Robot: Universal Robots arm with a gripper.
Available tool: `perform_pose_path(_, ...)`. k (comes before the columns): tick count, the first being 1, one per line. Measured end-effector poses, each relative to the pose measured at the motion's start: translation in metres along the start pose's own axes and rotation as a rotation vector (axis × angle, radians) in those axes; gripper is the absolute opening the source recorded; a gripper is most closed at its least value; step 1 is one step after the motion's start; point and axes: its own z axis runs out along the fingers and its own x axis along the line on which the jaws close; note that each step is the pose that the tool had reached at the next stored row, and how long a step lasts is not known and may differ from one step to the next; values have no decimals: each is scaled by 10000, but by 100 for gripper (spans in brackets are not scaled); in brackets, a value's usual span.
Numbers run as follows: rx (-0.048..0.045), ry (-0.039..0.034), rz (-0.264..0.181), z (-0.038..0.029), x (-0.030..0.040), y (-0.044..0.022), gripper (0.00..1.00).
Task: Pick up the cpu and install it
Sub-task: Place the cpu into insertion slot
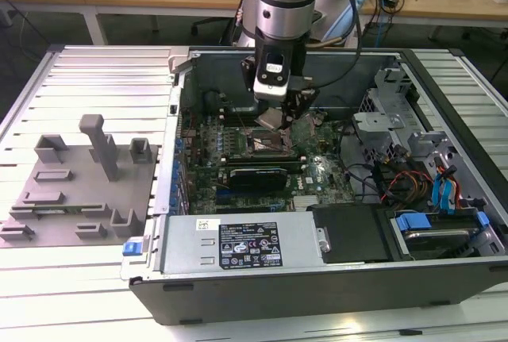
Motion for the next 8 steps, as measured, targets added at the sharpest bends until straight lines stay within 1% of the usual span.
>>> perform_pose_path(1, 3, -6, 166, 1, 0, 0, 55)
perform_pose_path(2, 7, -19, 450, 3, 0, 0, 55)
perform_pose_path(4, 13, -32, 785, 5, 0, 0, 55)
perform_pose_path(5, 19, -50, 1204, 8, 0, 0, 55)
perform_pose_path(7, 26, -66, 1583, 10, 0, 0, 55)
perform_pose_path(8, 30, -78, 1871, 12, 0, 0, 55)
